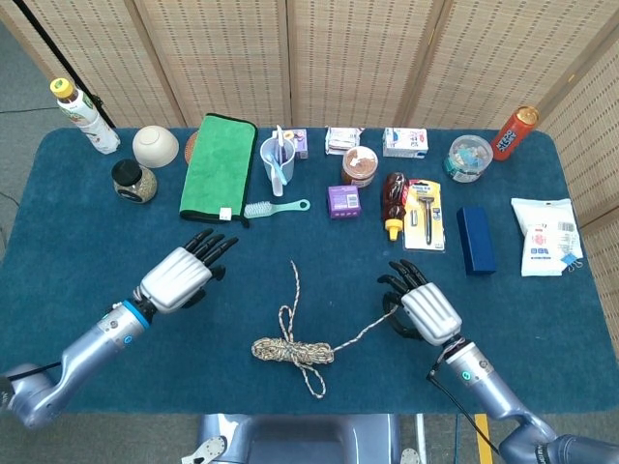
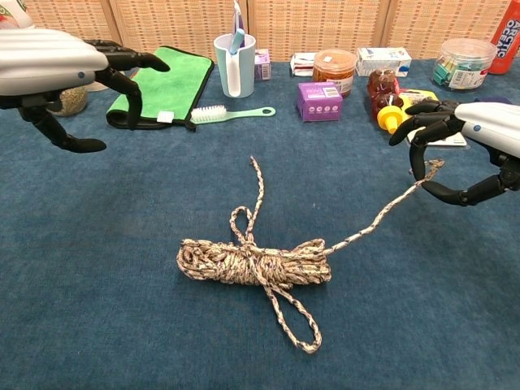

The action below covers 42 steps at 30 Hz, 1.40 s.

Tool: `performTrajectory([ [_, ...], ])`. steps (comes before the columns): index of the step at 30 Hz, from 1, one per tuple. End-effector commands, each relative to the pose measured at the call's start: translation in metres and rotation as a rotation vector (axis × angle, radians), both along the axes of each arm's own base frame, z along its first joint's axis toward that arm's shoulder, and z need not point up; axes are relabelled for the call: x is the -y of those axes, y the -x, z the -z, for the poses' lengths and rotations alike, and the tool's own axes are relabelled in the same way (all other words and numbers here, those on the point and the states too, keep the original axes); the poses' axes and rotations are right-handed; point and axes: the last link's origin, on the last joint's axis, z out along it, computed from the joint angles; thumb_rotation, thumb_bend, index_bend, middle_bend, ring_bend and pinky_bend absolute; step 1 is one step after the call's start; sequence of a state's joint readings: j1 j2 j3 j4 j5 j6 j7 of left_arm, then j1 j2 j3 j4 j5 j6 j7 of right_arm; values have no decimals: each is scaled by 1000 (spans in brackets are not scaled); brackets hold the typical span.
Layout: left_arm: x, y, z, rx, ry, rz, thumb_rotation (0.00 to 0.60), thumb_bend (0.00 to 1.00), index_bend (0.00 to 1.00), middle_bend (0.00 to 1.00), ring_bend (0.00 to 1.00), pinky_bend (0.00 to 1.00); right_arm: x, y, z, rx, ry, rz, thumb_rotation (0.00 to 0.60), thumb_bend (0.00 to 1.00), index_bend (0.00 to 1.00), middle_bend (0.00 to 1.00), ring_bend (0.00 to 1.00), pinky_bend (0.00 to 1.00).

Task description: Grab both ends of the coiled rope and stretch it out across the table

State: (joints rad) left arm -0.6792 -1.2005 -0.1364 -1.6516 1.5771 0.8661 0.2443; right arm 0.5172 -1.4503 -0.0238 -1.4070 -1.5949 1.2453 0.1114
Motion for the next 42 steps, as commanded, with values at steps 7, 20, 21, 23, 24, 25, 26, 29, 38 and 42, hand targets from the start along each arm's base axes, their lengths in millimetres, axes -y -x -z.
performTrajectory([
  [7, -18, -23, 45, 0, 80, 77, 600, 296, 466, 0, 0, 0, -3, 4, 0, 5, 1, 18, 600, 511, 619, 238, 19, 0],
  [20, -32, -50, 98, -24, 144, 160, 600, 296, 482, 0, 0, 0, -2, 15, 1, -1, -8, 53, 600, 512, 625, 240, 20, 0],
  [21, -34, -53, 103, -23, 148, 159, 600, 296, 486, 0, 0, 0, -2, 16, 1, 0, -8, 57, 600, 511, 625, 240, 20, 0],
  [23, -37, -57, 109, -23, 152, 157, 600, 309, 492, 0, 0, 0, -2, 18, 0, -1, -8, 61, 600, 512, 626, 240, 20, 0],
  [24, -39, -59, 112, -27, 154, 157, 600, 330, 497, 0, 0, 0, -2, 19, 0, -1, -7, 64, 600, 512, 626, 240, 20, 0],
  [25, -40, -61, 114, -28, 155, 158, 600, 353, 501, 0, 0, 0, -2, 20, -1, -1, -7, 65, 600, 512, 627, 240, 20, 0],
  [26, -41, -63, 117, -28, 156, 158, 600, 366, 502, 0, 0, 0, -1, 21, -1, -1, -6, 67, 600, 512, 628, 240, 20, 0],
  [29, -43, -67, 122, -26, 160, 156, 600, 375, 505, 0, 0, 0, -1, 23, -2, -2, -5, 74, 600, 511, 631, 242, 20, 0],
  [38, -45, -77, 145, -44, 182, 156, 600, 375, 482, 0, 0, 0, 1, 33, -6, -1, 5, 95, 600, 512, 635, 245, 20, 0],
  [42, -47, -80, 152, -48, 184, 156, 600, 375, 470, 0, 0, 0, 2, 35, -7, -1, 7, 102, 600, 511, 636, 244, 20, 0],
])
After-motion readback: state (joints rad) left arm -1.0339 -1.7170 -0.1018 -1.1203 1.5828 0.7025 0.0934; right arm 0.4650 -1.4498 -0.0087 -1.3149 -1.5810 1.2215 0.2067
